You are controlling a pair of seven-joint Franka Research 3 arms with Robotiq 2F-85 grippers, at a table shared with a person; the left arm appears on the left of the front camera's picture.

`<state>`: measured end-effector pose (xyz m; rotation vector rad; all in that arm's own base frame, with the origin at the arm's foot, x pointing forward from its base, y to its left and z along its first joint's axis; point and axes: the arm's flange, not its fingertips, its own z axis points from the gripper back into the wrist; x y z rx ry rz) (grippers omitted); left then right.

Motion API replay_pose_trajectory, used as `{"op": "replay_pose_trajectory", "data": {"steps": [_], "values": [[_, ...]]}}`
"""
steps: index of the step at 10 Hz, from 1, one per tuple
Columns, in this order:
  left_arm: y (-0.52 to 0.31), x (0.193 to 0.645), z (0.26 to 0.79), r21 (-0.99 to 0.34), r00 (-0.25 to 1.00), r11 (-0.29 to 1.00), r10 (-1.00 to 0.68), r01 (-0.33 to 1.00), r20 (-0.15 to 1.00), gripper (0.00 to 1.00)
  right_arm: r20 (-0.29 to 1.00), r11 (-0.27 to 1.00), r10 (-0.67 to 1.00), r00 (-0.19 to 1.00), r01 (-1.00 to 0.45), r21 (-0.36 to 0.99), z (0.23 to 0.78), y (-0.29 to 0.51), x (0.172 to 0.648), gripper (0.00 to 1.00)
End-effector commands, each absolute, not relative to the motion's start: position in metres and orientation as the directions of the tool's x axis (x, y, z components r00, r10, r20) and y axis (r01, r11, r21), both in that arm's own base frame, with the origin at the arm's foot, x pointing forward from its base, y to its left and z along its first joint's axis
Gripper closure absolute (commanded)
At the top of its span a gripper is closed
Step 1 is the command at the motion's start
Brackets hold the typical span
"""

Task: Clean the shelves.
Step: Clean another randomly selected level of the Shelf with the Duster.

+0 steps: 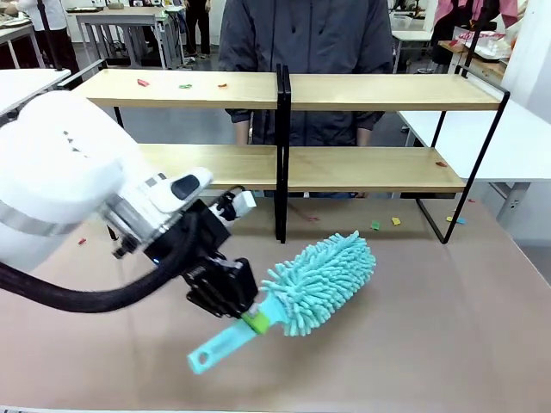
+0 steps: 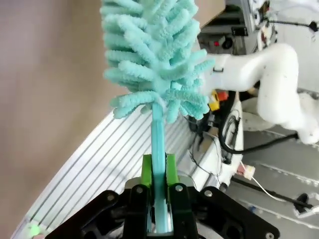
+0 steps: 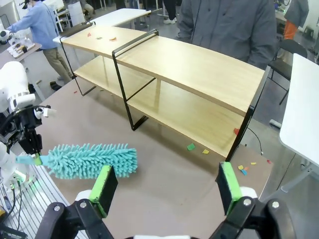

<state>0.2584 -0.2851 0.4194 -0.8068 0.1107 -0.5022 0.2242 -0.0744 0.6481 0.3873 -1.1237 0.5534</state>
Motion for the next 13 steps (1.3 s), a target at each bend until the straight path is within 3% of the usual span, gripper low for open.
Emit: {"op": "replay_pose_trajectory", "data": {"steps": [1,5,6,8,13], "values": [[-0.317,0.251,0.404,-0.664,0.897,0.646,-0.432,0.377,0.089,0.88,0.924,0.796,0.217,0.315,-0.604,0.019,0.648,-0.074,0.224,0.00],[-0.357,0.253,0.399,-0.521,0.944,0.787,-0.268,0.331,0.194,0.88,0.924,0.796,0.217,0.315,-0.604,0.019,0.648,-0.074,0.224,0.00],[-0.367,0.260,0.395,-0.476,0.960,0.838,-0.190,0.268,0.206,1.00,0.924,0.796,0.217,0.315,-0.604,0.019,0.648,-0.074,0.224,0.00],[-0.391,0.278,0.388,-0.442,0.975,0.886,-0.045,0.139,0.216,1.00,0.924,0.796,0.217,0.315,-0.604,0.019,0.648,-0.074,0.224,0.00],[-0.428,0.308,0.381,-0.418,0.937,0.903,0.062,0.093,0.343,1.00,0.924,0.796,0.217,0.315,-0.604,0.019,0.648,-0.074,0.224,0.00]]}}
